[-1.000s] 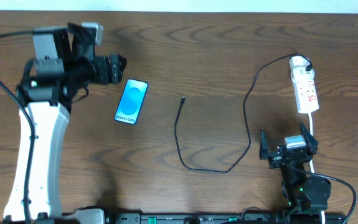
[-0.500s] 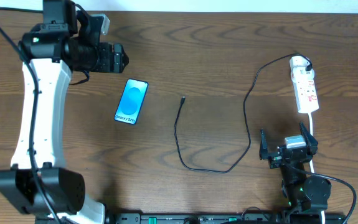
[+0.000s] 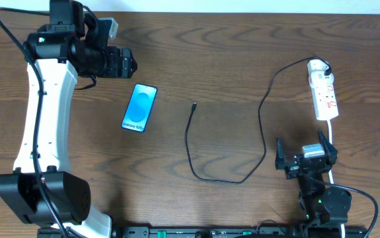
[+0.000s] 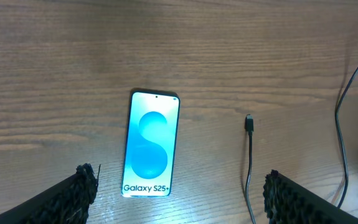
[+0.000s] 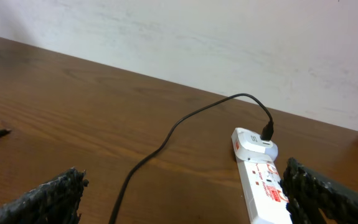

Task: Plug charger to phone and switch on socket
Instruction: 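Move the left gripper forward above the blue phone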

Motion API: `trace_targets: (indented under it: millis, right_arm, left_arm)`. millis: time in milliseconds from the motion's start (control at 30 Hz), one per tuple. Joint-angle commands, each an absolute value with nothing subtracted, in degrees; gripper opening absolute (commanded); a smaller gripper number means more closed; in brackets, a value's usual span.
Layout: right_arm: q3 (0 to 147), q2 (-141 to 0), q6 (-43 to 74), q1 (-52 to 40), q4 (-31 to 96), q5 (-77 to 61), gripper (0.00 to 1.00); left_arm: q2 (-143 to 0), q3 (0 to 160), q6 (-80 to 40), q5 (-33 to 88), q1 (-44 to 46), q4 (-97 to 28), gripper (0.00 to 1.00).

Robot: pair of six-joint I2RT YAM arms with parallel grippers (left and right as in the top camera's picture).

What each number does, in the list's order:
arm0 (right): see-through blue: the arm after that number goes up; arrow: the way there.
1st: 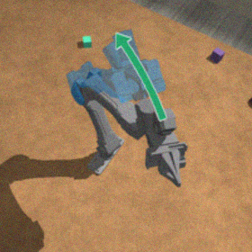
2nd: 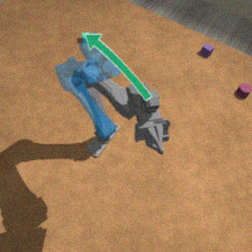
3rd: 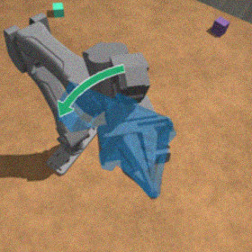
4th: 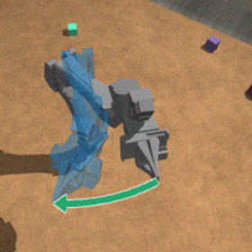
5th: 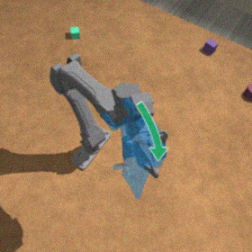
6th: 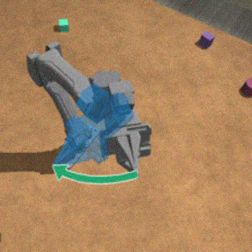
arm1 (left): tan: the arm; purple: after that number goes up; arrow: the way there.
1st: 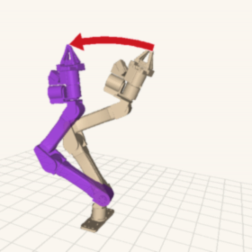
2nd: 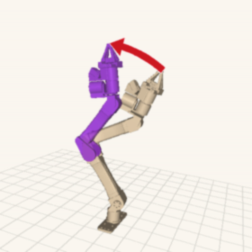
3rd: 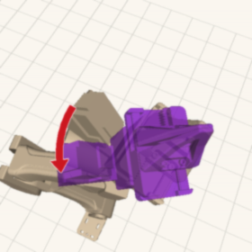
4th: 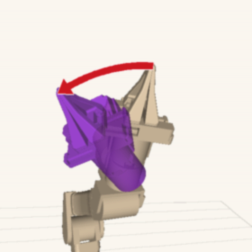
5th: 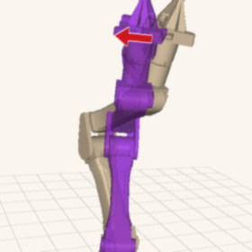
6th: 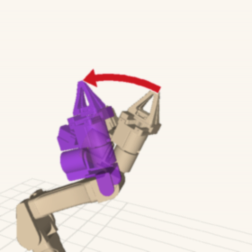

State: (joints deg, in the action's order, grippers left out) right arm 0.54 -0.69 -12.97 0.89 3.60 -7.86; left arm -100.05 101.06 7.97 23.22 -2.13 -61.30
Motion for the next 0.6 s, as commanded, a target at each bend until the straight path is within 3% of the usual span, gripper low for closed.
trace_targets:
  millis: [0, 567]
  right_arm:
    - [0.3, -0.4, -12.3, 0.8, 3.6, -7.6, 0.99]
    - [0.3, -0.4, -12.3, 0.8, 3.6, -7.6, 0.99]
  left_arm:
    - [-100.0, 102.0, 9.0, 23.4, -2.0, -61.3, 0.88]
    - [-100.0, 101.9, 9.0, 23.3, -2.1, -64.4, 0.87]
